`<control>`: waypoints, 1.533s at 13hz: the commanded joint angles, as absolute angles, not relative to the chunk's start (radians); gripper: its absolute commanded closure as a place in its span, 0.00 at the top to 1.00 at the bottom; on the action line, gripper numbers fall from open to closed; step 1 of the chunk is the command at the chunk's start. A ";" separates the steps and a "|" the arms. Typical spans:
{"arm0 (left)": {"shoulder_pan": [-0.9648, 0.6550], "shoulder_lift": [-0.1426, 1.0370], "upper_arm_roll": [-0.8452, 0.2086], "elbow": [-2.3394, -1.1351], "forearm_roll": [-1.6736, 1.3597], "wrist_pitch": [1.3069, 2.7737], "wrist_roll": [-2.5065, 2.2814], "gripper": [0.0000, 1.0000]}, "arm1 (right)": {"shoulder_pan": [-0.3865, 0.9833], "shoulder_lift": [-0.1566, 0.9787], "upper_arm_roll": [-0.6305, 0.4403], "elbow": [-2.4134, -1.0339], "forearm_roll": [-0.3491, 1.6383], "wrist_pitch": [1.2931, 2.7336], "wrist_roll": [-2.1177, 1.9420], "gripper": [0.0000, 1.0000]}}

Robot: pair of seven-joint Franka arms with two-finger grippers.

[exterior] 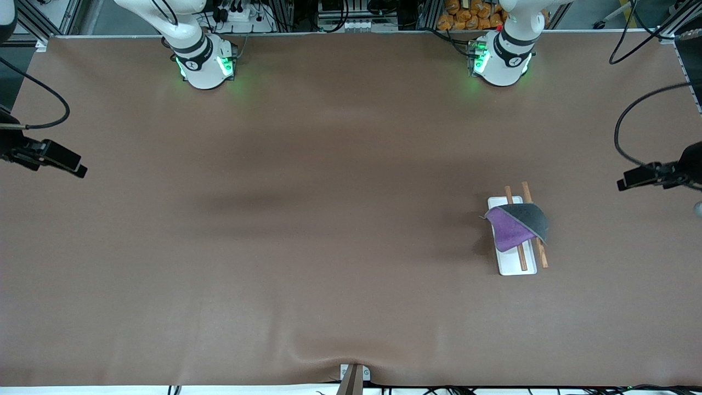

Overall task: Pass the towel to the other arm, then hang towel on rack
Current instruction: 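Open the left gripper and raise it away from the rack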

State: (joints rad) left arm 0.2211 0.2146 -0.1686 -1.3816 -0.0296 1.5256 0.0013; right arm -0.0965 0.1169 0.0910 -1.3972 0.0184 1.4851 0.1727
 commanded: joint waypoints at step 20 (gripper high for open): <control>0.018 -0.032 -0.120 -1.555 -0.020 1.464 -0.005 1.00 | -0.042 -0.045 0.106 -1.566 0.028 1.565 0.181 1.00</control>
State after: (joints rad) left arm 0.0185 -0.0001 -0.1243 -1.5273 -0.0297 1.4791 -0.0049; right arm -0.0576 -0.0237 0.1091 -1.5710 0.0189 1.5681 0.1828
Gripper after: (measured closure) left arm 0.000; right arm 0.000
